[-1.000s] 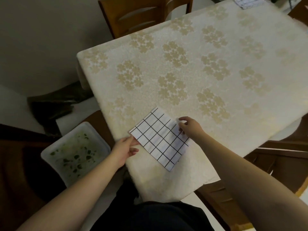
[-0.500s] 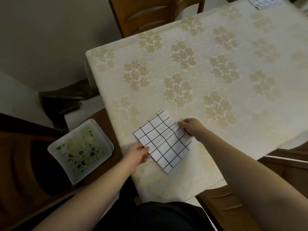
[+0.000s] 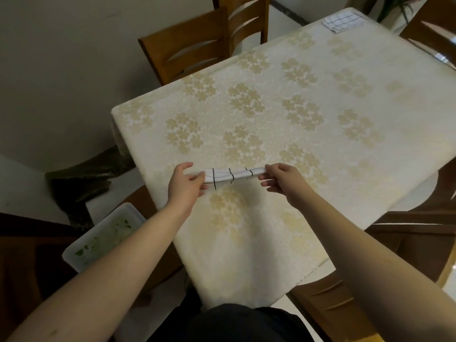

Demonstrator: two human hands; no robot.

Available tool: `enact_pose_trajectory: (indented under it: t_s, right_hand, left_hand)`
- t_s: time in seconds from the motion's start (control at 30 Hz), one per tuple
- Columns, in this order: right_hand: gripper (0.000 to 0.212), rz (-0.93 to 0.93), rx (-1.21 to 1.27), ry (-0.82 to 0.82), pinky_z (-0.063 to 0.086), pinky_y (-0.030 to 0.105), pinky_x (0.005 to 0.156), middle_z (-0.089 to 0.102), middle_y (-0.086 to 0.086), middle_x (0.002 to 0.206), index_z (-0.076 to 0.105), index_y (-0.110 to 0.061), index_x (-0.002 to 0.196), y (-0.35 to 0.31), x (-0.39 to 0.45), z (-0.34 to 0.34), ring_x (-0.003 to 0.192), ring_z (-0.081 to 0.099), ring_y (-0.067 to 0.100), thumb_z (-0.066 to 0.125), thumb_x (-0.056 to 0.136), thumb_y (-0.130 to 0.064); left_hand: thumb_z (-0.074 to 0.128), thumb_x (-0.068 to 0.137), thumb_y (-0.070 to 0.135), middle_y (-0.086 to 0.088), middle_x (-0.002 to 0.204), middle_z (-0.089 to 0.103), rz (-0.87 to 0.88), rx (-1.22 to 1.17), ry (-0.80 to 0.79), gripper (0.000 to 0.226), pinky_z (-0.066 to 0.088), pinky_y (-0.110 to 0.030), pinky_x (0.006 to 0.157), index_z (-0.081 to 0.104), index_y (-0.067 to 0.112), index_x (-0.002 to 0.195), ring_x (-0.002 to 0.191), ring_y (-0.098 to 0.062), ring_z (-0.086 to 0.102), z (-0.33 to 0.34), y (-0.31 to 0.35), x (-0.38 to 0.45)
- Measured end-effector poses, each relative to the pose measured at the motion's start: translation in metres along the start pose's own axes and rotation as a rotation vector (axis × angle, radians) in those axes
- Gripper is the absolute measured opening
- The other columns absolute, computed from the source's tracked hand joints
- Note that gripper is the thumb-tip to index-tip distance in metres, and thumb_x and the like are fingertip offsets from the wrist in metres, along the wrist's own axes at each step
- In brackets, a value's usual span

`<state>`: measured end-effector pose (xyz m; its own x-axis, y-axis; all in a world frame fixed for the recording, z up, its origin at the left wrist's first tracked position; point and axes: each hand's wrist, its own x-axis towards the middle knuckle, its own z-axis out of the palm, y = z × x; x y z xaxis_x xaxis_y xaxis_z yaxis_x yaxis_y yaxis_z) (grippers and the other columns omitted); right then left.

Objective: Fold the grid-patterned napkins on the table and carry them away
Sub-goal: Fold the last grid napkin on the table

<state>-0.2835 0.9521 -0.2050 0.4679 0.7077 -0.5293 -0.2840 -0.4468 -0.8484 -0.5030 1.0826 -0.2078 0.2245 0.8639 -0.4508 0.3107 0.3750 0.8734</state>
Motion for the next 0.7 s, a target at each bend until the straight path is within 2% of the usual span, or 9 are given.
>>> enact_pose_trajectory:
  t_s: [0.13, 0.27, 0.37, 0.47, 0.57, 0.7]
  right_hand:
    - [0.019, 0.003, 0.026, 0.034, 0.059, 0.032, 0.075, 0.074, 0.011, 0.097, 0.062, -0.004, 0.096, 0.020, -0.014, -0.007, 0.088, 0.073, 0.021, 0.059, 0.096, -0.023]
    - [0.016, 0.135, -0.005, 0.032, 0.059, 0.034, 0.080, 0.069, 0.016, 0.100, 0.060, -0.004, 0.088, 0.072, -0.029, -0.011, 0.094, 0.070, 0.026, 0.068, 0.090, -0.018]
    - [0.014, 0.246, -0.009, 0.083, 0.057, 0.030, 0.074, 0.065, 0.018, 0.095, 0.059, -0.007, 0.085, 0.115, -0.035, -0.009, 0.082, 0.066, 0.023, 0.072, 0.085, -0.009]
    - [0.025, 0.317, 0.083, 0.147, 0.056, 0.030, 0.073, 0.062, 0.015, 0.108, 0.058, -0.009, 0.104, 0.140, -0.036, -0.005, 0.089, 0.064, 0.024, 0.073, 0.084, -0.009]
    - [0.033, 0.314, 0.100, 0.198, 0.058, 0.036, 0.080, 0.060, 0.013, 0.104, 0.054, -0.007, 0.112, 0.138, -0.037, 0.000, 0.087, 0.063, 0.024, 0.072, 0.086, -0.015]
    - [0.033, 0.298, 0.088, 0.245, 0.058, 0.035, 0.069, 0.063, 0.012, 0.093, 0.056, -0.003, 0.110, 0.133, -0.035, 0.009, 0.070, 0.063, 0.022, 0.074, 0.084, -0.012]
  left_hand:
    - [0.070, 0.089, 0.023, -0.006, 0.105, 0.065, 0.023, 0.107, 0.031, 0.040, 0.057, -0.038, 0.084, 0.051, 0.023, 0.125, 0.090, -0.022, 0.068, 0.005, -0.019, 0.001]
    - [0.073, 0.086, 0.018, 0.003, 0.096, 0.061, -0.025, 0.179, 0.075, 0.043, 0.043, -0.019, 0.065, 0.052, 0.020, 0.123, 0.086, -0.014, 0.059, 0.008, -0.065, -0.014]
    - [0.077, 0.081, 0.016, 0.001, 0.102, 0.059, -0.166, 0.185, 0.052, 0.045, 0.048, -0.024, 0.071, 0.051, 0.023, 0.117, 0.090, -0.017, 0.059, 0.002, -0.106, -0.023]
    - [0.079, 0.079, 0.016, -0.002, 0.107, 0.062, -0.256, 0.163, 0.044, 0.042, 0.054, -0.040, 0.091, 0.054, 0.023, 0.111, 0.097, -0.022, 0.063, -0.005, -0.130, -0.022]
    - [0.077, 0.083, 0.018, -0.001, 0.105, 0.063, -0.286, 0.096, 0.023, 0.039, 0.055, -0.034, 0.088, 0.057, 0.014, 0.116, 0.091, -0.017, 0.064, -0.007, -0.126, -0.016]
    - [0.073, 0.086, 0.010, -0.007, 0.104, 0.064, -0.338, 0.057, -0.056, 0.041, 0.051, -0.027, 0.080, 0.058, 0.001, 0.123, 0.082, -0.014, 0.062, -0.004, -0.118, -0.012]
